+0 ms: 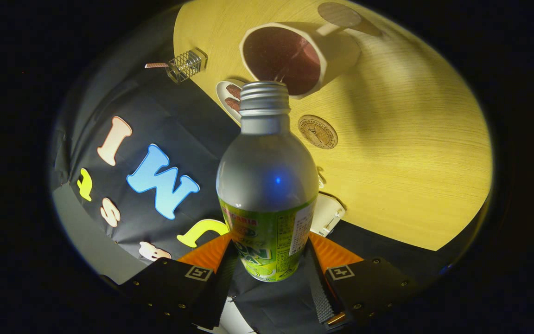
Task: Take the bottle from table, then pour the juice into the cup, finally place the bottle on the coaster
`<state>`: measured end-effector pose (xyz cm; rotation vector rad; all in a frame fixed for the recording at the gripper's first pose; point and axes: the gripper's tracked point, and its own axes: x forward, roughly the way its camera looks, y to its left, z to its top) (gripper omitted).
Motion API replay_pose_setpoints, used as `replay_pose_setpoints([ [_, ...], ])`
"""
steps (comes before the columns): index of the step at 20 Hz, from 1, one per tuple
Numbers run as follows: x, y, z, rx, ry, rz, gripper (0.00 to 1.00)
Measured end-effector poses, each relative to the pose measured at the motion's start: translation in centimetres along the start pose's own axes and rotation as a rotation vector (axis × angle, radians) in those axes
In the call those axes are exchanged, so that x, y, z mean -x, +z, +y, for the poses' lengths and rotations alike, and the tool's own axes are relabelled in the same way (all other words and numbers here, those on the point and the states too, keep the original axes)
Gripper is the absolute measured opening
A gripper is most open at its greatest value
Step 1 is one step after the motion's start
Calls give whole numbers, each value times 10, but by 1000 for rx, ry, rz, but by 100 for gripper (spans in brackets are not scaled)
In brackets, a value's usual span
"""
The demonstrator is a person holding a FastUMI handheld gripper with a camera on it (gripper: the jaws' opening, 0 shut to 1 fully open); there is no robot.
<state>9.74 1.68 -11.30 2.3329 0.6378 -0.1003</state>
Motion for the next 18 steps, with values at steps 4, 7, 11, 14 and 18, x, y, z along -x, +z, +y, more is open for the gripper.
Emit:
replay_pose_setpoints([
  [4, 0, 4, 0, -11, 9, -10, 75],
  [7, 1, 1, -6, 25, -6, -5, 75],
  [11, 0, 9, -16, 144, -28, -35, 75],
  [14, -2, 14, -31, 264, -69, -48, 75],
  [18, 2, 33, -56, 468, -145, -100, 75],
])
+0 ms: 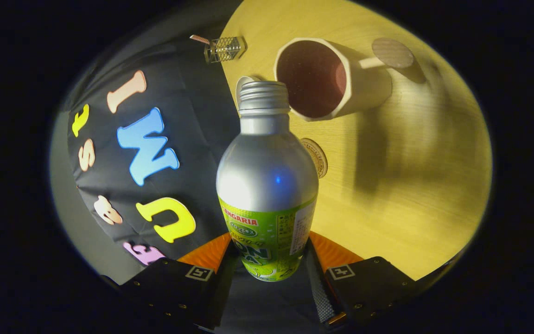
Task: Take the bottle from table, then pour the juice into the cup, finally place the bottle on the coaster
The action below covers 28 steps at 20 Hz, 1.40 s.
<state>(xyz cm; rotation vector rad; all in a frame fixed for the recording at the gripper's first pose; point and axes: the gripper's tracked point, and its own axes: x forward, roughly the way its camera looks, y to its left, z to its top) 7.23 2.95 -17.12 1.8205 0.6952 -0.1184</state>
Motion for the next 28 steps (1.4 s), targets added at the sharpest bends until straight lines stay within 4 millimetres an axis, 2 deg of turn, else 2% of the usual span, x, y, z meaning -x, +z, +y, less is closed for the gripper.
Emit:
replay_pose_setpoints([
  [4, 0, 11, -26, 194, -66, -75, 75],
  [6, -2, 18, -31, 270, -85, -113, 75],
  [13, -11, 20, -52, 581, -197, -175, 75],
  [19, -15, 27, -51, 810, -246, -288, 75],
  [28, -31, 30, -22, 1105, -277, -427, 75],
])
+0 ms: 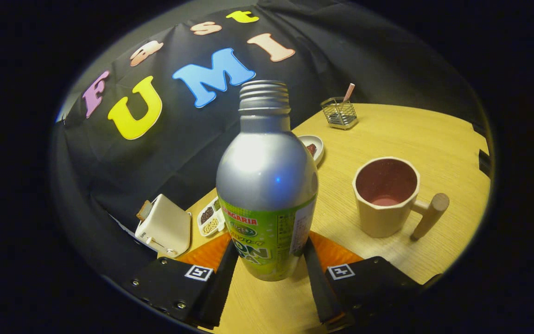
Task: Take the bottle from table, then pour the juice into the cup, finally place the bottle on the coaster
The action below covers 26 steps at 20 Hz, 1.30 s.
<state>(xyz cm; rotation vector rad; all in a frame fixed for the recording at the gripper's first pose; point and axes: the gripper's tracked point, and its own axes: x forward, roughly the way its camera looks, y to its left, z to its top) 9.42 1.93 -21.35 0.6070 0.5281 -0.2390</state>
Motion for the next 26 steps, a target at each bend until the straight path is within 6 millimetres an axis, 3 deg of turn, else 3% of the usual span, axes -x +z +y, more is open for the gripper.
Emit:
replay_pose_setpoints([
  [16, -68, 10, 18, 304, -59, -114, 75],
  [26, -113, 6, 6, 391, -102, -105, 76],
])
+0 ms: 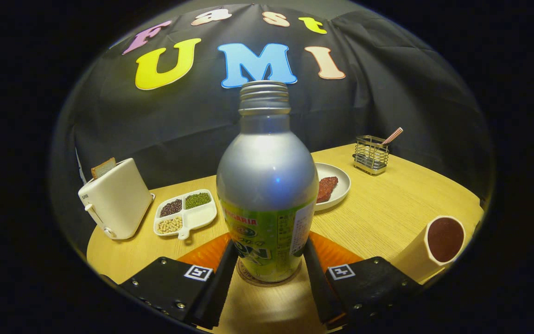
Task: Take the bottle from table, then pour the juice into the cup, finally place the bottle on the coaster
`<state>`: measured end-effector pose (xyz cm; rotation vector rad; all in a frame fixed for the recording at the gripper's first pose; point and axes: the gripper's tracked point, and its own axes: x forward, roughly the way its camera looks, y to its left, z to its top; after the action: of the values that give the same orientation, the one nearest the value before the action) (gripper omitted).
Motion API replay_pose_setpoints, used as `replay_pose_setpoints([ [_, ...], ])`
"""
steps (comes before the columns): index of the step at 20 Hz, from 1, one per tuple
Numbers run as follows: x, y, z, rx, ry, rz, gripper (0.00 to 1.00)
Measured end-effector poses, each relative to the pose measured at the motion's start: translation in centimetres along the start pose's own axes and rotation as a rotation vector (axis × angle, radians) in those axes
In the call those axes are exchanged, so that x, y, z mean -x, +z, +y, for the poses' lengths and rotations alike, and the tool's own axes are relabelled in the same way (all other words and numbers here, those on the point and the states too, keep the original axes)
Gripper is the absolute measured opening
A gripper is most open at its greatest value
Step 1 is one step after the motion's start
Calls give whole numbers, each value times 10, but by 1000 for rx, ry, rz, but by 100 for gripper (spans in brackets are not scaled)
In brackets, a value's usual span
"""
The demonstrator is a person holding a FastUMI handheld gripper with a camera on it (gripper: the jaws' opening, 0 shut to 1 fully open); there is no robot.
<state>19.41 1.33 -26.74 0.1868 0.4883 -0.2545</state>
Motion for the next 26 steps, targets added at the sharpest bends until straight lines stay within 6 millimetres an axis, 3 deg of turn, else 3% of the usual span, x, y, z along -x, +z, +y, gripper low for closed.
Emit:
replay_pose_setpoints([
  [7, -17, -9, 10, 80, 22, 3, 78],
  [14, -17, -14, 7, 93, 10, 18, 81],
  [15, -18, -15, 7, 97, 14, 18, 85],
  [16, -14, -14, 7, 101, 17, 16, 99],
  [21, 11, -2, 14, 116, 63, -22, 98],
  [26, 60, 44, 8, 87, 110, -125, 98],
])
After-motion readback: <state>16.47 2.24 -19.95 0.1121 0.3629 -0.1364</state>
